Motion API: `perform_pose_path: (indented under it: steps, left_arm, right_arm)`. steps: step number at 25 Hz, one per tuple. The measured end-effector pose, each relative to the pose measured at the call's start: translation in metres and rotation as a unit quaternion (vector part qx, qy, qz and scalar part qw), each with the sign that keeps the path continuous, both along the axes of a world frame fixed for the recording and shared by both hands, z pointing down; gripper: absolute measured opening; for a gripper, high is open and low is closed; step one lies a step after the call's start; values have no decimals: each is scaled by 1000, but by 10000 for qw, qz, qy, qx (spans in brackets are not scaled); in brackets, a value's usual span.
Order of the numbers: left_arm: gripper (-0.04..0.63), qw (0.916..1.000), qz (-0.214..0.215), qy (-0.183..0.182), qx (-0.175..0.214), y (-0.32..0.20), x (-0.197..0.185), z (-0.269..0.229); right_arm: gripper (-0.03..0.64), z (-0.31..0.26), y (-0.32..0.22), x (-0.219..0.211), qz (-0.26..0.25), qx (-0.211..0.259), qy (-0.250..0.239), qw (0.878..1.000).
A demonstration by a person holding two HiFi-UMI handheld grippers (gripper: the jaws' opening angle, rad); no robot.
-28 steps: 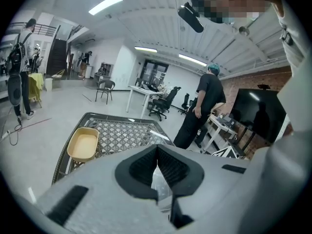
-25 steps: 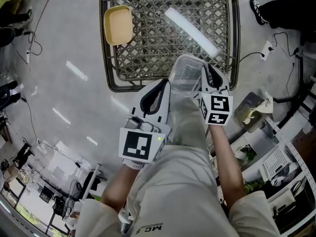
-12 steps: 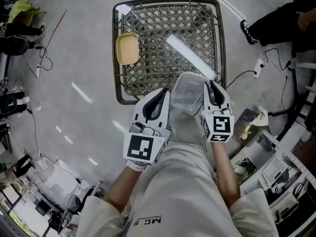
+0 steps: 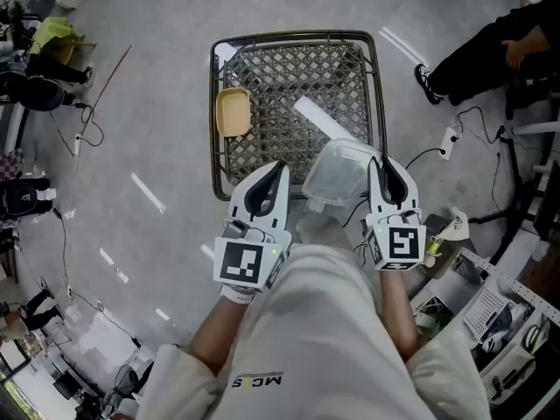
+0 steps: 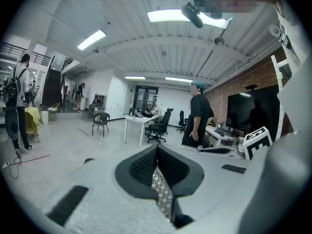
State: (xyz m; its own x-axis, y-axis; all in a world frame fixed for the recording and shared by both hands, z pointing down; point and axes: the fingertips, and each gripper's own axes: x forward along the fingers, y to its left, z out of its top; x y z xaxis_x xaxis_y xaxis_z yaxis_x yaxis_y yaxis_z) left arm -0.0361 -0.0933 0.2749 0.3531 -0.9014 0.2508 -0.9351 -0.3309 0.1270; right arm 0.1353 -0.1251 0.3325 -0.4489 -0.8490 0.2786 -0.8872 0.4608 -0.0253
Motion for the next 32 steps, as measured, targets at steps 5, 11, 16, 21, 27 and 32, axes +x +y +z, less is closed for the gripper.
perform_pose_path:
  steps: [5, 11, 16, 21, 27, 32]
  left_arm:
    - [25, 9997, 0, -5, 260, 6, 4, -24]
    - [25, 9990, 33, 79, 432, 16, 11, -35]
    - [25, 9983, 5, 110, 564, 22, 13, -43]
    - [25, 9982, 3, 113, 585, 25, 12, -44]
    - [25, 9984, 42, 82, 566, 24, 13, -44]
    - [25, 9984, 63, 55, 555, 24, 14, -46]
  right_arm:
    - [77, -36, 4, 9, 20, 318, -42, 9995]
    - [77, -62, 10, 13, 35, 570, -180, 9982]
    - [77, -74, 16, 12, 30, 712, -268, 9971]
    - [77, -76, 19, 9, 21, 775, -269, 9966]
    - [77, -76, 17, 9, 62, 728, -349, 9967]
    - [77, -76, 17, 9, 63, 706, -373, 9968]
